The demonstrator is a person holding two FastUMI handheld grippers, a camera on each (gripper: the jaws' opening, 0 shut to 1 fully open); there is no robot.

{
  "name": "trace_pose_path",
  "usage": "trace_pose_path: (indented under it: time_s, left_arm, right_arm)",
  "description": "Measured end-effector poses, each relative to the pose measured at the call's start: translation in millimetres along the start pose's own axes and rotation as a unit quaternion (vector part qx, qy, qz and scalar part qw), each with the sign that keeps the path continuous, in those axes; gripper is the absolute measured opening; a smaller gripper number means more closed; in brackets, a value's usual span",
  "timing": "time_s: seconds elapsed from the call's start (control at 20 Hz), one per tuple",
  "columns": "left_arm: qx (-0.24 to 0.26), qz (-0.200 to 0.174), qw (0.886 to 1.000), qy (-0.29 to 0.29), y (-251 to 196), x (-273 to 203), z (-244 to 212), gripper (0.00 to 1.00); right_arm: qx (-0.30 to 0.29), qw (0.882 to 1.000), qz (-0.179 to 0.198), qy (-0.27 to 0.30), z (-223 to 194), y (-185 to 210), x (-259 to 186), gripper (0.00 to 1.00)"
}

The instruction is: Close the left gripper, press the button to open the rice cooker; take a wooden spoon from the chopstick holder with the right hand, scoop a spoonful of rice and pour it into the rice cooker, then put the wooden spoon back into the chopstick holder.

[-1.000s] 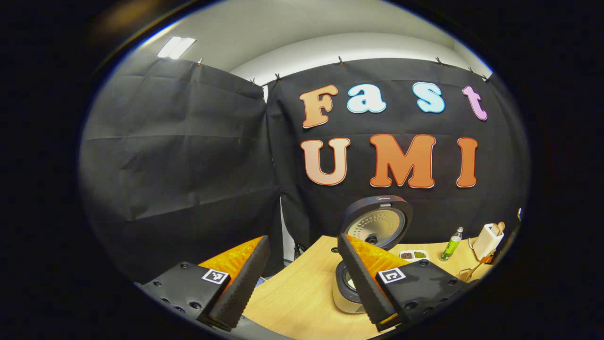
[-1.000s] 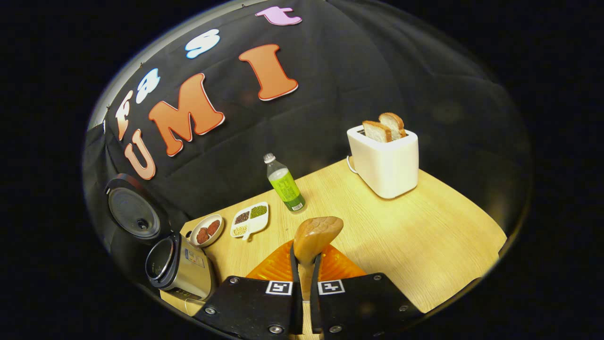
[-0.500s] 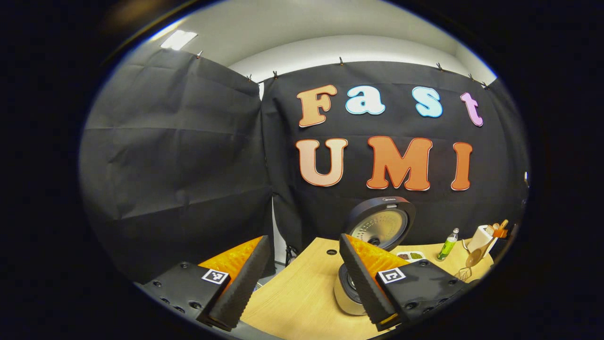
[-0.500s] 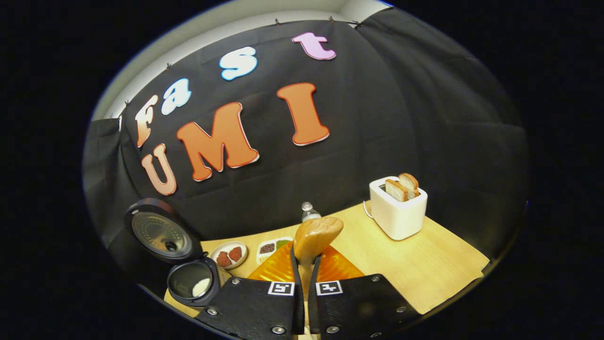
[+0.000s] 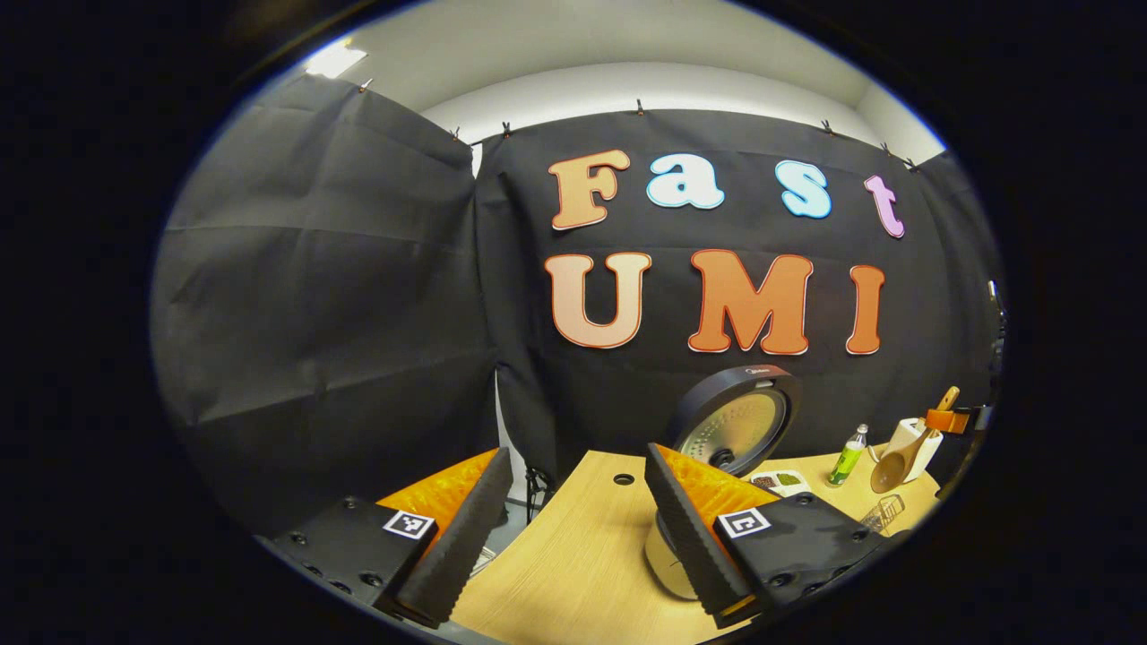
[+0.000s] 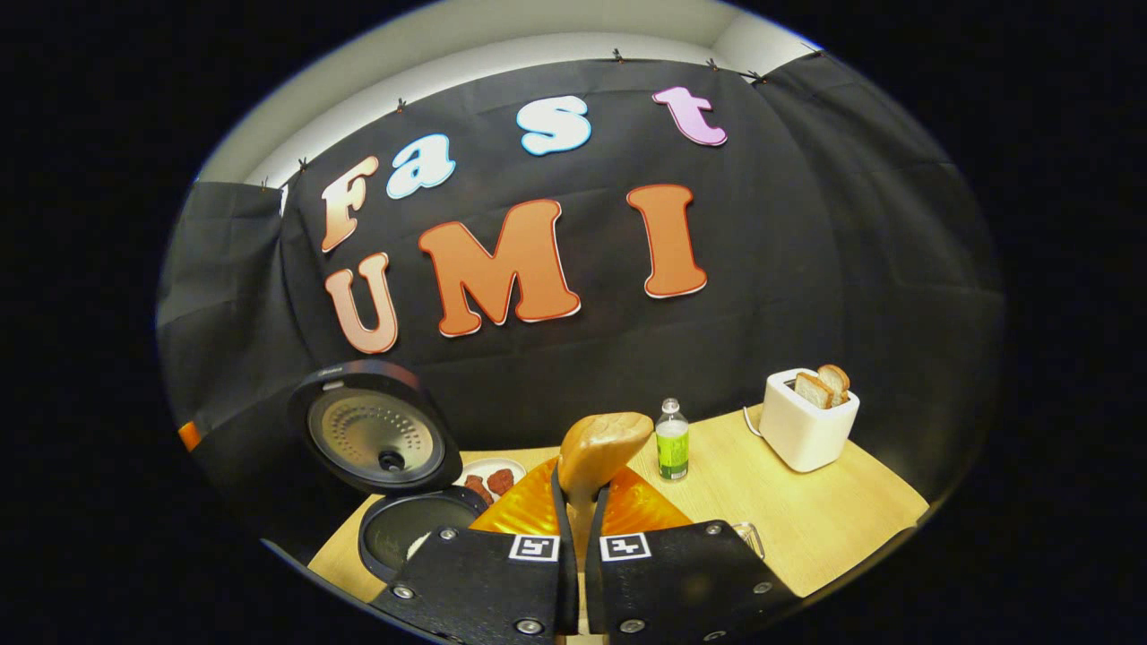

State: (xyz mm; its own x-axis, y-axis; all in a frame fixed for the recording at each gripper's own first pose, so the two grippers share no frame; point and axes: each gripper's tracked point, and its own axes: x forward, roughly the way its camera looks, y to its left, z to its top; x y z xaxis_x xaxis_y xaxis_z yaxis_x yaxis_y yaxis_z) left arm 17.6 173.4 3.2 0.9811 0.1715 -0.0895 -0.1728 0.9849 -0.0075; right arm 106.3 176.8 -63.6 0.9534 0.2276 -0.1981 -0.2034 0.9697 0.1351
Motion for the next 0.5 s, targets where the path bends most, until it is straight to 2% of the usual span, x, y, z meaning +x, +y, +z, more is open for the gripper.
trace_pose_path:
  time_s: [0.3, 0.5]
  left_arm:
    - [-0.010, -0.027, 1.000, 0.011, 4, 25, -10, 0.99]
    - [-0.009, -0.043, 0.999, 0.020, 3, 36, -18, 0.97]
  right_arm:
    - [-0.030, 0.996, -0.062, 0.056, -70, -35, -34, 0.02]
    - [-0.059, 0.990, -0.089, 0.088, -118, -48, -44, 0.02]
